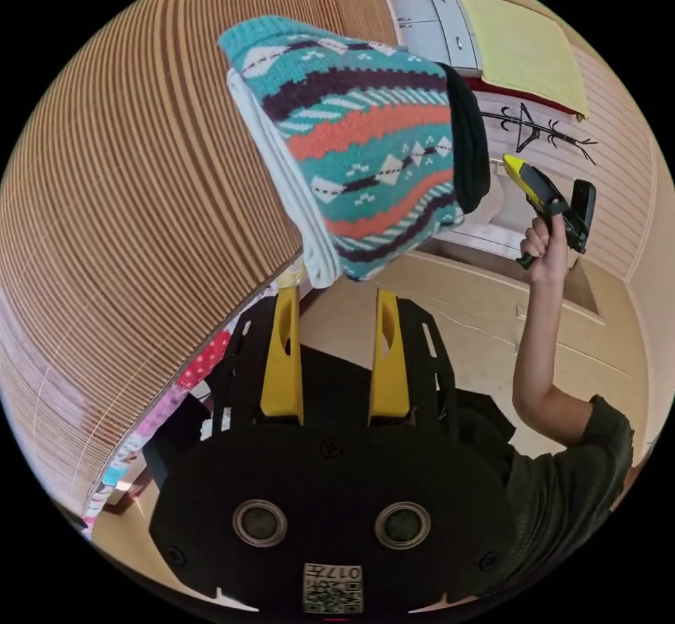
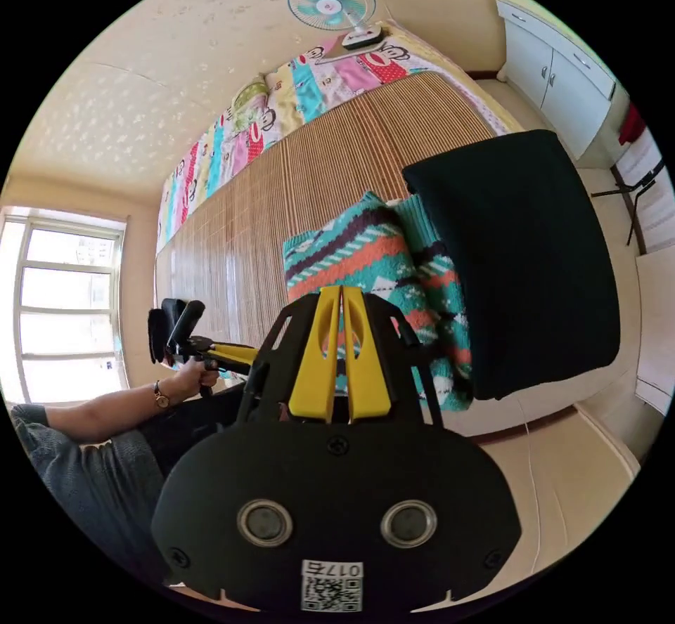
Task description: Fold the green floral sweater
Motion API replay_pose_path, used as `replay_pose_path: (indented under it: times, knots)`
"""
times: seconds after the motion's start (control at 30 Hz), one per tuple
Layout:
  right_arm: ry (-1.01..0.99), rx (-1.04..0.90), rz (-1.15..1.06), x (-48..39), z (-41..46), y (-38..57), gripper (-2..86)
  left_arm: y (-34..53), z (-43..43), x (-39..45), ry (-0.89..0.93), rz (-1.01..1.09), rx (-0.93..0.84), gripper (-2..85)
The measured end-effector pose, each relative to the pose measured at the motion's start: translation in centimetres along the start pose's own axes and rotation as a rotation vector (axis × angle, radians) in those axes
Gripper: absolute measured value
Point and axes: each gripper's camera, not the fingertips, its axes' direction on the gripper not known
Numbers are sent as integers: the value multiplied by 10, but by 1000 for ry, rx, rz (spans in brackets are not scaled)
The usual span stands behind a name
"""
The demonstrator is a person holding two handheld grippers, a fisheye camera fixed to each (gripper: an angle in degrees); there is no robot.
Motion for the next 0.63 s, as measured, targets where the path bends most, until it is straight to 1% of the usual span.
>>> replay_pose_path:
  times: [0.03,0.07,0.1,0.13,0.2,0.27,0.3,0.37,0.4,0.47,0.53,0.57,0.63]
  knots:
    - [122,-49,19,-3,30,6,9,16,-13,-17,-23,-30,-2,149]
    - [204,-94,28,-3,48,8,9,36,-29,-37,-41,-80,19,145]
    - [379,-216,20,3,92,12,7,47,-39,-47,-51,-108,35,142]
    - [439,-269,-47,8,129,21,7,71,-58,-67,-72,-163,67,138]
    - [524,-270,-55,13,151,27,6,110,-86,-95,-125,-252,105,135]
    - [522,-294,-26,14,153,20,5,165,-120,-128,-184,-381,153,134]
    - [492,-337,13,17,154,13,4,180,-128,-135,-190,-415,174,134]
    - [456,-376,38,17,151,12,4,241,-153,-161,-160,-550,286,129]
    - [454,-346,25,12,143,18,4,257,-156,-167,-142,-586,316,127]
    - [474,-273,-14,-1,127,34,4,313,-158,-190,-52,-723,417,126]
    - [480,-159,1,-19,102,57,3,349,-152,-203,0,-799,474,126]
    - [456,-128,10,-24,96,64,3,371,-147,-209,10,-853,511,125]
    - [292,-4,63,-44,78,91,4,402,-138,-216,36,-930,565,122]
